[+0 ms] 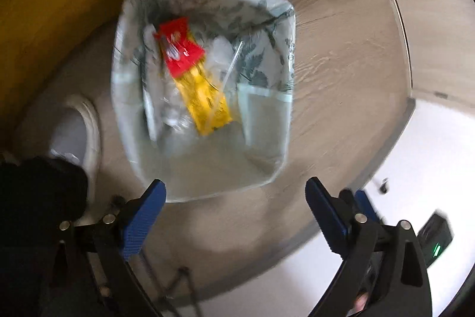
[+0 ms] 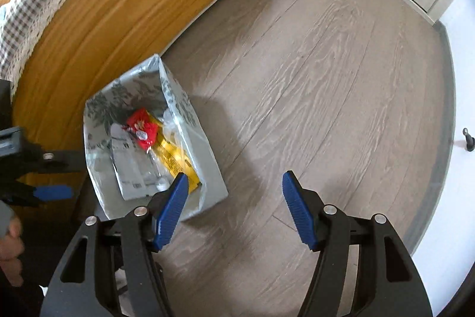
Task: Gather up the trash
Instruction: 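Open the left tool over the bin to drop the clear straw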
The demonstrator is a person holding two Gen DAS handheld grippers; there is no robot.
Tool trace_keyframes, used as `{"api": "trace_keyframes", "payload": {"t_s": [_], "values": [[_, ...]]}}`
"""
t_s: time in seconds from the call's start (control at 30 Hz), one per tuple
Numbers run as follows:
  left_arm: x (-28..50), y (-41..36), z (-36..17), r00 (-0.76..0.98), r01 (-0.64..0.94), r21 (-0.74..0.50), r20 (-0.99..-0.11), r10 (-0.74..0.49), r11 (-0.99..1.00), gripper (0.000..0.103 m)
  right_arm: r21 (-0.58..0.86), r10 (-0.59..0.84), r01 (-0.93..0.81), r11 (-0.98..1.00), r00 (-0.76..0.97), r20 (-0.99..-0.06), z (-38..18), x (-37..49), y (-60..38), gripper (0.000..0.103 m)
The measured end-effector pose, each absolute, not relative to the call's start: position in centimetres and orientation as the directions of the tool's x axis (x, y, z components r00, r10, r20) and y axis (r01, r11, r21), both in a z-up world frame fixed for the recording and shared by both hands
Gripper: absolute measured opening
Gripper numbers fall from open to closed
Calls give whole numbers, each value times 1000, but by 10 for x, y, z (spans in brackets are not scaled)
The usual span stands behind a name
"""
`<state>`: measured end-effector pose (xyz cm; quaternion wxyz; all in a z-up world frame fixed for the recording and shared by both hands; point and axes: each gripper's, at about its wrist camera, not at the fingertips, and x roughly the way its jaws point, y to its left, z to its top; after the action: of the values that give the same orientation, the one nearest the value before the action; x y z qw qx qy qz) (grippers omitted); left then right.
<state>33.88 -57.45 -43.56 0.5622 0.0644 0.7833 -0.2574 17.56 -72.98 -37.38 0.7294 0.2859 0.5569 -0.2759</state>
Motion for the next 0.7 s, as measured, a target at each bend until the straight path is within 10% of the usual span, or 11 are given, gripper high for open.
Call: {"api": "trace_keyframes", "payload": {"t_s": [0.7], "values": [[360,-486,-333,-228,444,-397,-917,-328,803,92,-65,-176,594,802,132,-975,-325,228,-661,63]]}}
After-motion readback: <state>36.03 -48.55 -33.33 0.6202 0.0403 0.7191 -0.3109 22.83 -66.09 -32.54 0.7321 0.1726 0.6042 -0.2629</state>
